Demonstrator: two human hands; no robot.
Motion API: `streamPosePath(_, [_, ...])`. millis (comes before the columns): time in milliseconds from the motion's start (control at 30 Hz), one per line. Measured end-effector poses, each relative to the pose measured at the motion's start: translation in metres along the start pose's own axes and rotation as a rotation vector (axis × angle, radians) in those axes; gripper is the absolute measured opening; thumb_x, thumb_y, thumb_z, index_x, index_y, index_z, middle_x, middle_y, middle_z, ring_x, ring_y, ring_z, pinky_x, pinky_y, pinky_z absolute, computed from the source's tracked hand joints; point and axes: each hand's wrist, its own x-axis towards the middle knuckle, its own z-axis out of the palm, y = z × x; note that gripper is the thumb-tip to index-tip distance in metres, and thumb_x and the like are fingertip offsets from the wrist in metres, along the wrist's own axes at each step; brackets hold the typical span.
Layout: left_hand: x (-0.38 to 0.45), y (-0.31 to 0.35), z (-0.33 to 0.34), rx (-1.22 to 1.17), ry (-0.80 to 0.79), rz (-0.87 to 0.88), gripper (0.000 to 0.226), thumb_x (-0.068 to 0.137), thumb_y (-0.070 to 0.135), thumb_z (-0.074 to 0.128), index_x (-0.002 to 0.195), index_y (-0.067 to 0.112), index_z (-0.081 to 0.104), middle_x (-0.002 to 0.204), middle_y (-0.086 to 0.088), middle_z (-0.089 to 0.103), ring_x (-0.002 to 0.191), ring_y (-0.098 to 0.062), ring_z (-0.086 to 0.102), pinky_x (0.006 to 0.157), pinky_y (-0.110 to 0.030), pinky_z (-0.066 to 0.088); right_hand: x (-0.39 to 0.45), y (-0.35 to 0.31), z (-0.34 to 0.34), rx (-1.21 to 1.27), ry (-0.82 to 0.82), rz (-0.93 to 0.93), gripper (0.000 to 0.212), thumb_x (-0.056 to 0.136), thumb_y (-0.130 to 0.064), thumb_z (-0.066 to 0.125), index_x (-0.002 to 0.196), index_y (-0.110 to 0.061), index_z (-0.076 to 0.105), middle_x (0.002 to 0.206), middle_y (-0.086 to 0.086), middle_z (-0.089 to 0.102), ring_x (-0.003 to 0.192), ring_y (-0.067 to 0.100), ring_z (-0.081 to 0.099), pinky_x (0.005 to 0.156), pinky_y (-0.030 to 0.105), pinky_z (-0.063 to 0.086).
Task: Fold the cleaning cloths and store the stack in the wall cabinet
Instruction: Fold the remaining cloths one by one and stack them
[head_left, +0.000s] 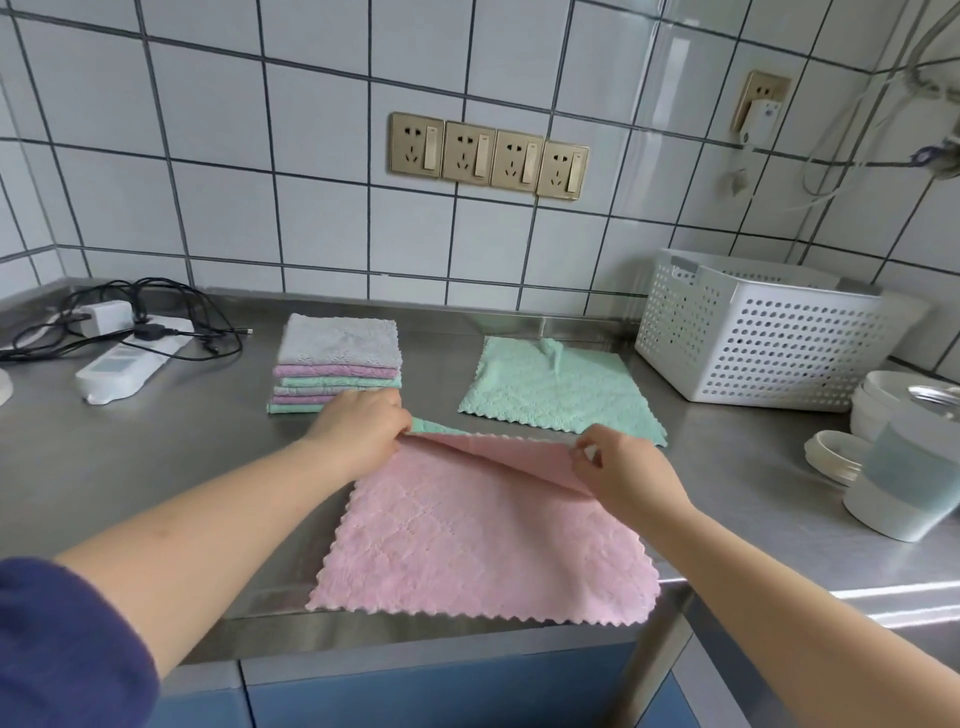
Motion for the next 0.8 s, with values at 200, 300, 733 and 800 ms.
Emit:
streamPosePath(200, [0.029, 0.002, 0.007, -0.331, 0.109, -0.232, 0.019, 0.09, 0.026, 0.049, 0.098, 0.024, 0.066, 0.101, 0.002, 0.065, 0.091, -0.023, 0.061, 0.069, -0.03, 0.045, 0.042, 0.003, 0.005, 0.579, 0.003, 0.274, 0.014, 0.096, -0.024, 0.044, 0.104, -0.018, 0.054, 0.065, -0.002, 0.071, 0.05, 0.011, 0.066, 0.057, 0.029, 0.056])
streamPosePath(300, [0.043, 0.001, 0.01, -0.534, 0.149, -0.313, 0.019, 0.089, 0.022, 0.052, 0.101, 0.02, 0.067, 0.099, 0.001, 0.069, 0.09, -0.022, 0.063, 0.073, -0.03, 0.049, 0.058, 0.008, 0.012, 0.797, 0.026, 0.371, 0.021, 0.097, -0.023, 0.046, 0.114, -0.014, 0.053, 0.08, -0.001, 0.073, 0.067, 0.015, 0.072, 0.06, 0.03, 0.056])
streamPosePath(733, [-0.009, 0.019, -0.004, -0.575, 0.004, -0.077, 0.027, 0.09, 0.023, 0.056, 0.116, 0.024, 0.063, 0.119, 0.008, 0.06, 0.106, -0.008, 0.057, 0.09, -0.027, 0.045, 0.012, 0.002, 0.015, 0.171, -0.148, -0.064, 0.032, 0.093, -0.03, 0.056, 0.125, -0.027, 0.057, 0.129, -0.004, 0.055, 0.112, 0.013, 0.056, 0.09, 0.024, 0.045])
streamPosePath(800, [-0.038, 0.031, -0.014, -0.56, 0.001, 0.029, 0.026, 0.09, 0.024, 0.056, 0.115, 0.025, 0.064, 0.115, 0.012, 0.061, 0.104, -0.003, 0.055, 0.087, -0.016, 0.041, -0.012, -0.007, 0.013, 0.115, -0.191, -0.208, 0.027, 0.091, -0.026, 0.056, 0.117, -0.028, 0.062, 0.126, -0.006, 0.054, 0.106, 0.014, 0.059, 0.09, 0.025, 0.047])
